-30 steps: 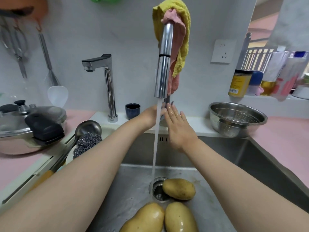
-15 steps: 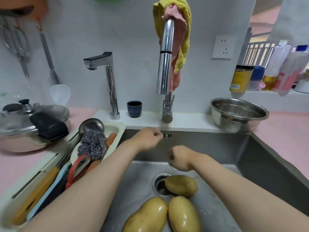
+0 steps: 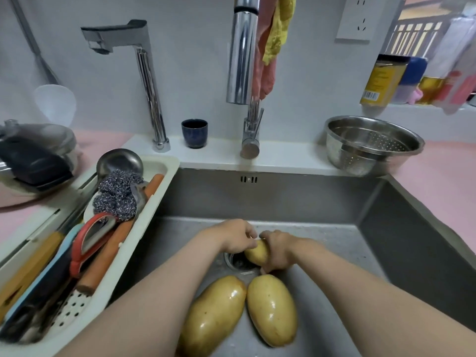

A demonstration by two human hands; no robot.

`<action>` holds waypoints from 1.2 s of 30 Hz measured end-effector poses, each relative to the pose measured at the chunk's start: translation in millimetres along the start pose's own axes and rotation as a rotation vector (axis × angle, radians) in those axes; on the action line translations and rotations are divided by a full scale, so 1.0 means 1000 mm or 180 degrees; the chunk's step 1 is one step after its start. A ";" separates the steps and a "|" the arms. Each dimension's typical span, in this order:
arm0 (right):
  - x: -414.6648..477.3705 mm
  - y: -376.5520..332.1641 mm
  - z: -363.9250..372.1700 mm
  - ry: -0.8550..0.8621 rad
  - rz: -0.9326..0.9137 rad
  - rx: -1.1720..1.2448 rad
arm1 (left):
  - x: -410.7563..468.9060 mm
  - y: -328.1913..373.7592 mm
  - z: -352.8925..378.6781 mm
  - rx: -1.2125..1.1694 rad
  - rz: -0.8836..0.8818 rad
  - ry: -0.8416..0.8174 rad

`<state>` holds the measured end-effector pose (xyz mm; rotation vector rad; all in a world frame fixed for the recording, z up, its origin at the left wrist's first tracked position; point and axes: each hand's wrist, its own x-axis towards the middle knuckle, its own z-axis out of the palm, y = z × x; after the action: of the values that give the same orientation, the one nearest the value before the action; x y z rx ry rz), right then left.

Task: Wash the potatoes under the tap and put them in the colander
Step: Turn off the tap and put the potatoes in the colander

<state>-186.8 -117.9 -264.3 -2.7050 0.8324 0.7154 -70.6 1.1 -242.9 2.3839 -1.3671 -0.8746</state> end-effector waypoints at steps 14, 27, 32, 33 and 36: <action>-0.068 0.027 -0.085 0.0817 -0.0139 0.1585 | -0.017 0.068 -0.050 -0.0149 0.0463 0.0378; -0.150 0.110 -0.244 0.0866 -0.0087 0.1534 | -0.005 0.233 -0.160 -0.0613 0.0550 0.1134; -0.142 0.168 -0.293 0.1438 0.0130 0.1107 | 0.032 0.288 -0.190 -0.0557 0.0683 0.1122; -0.138 0.179 -0.296 0.1446 0.0264 0.1094 | 0.042 0.293 -0.192 -0.0513 0.0664 0.1002; -0.121 0.206 -0.298 0.1308 0.0593 0.1070 | 0.072 0.302 -0.190 -0.0293 0.0560 0.0561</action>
<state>-277.9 -331.4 39.0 -2.5144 1.1867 0.0297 -136.4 -232.4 28.7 2.1757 -1.4088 -0.6495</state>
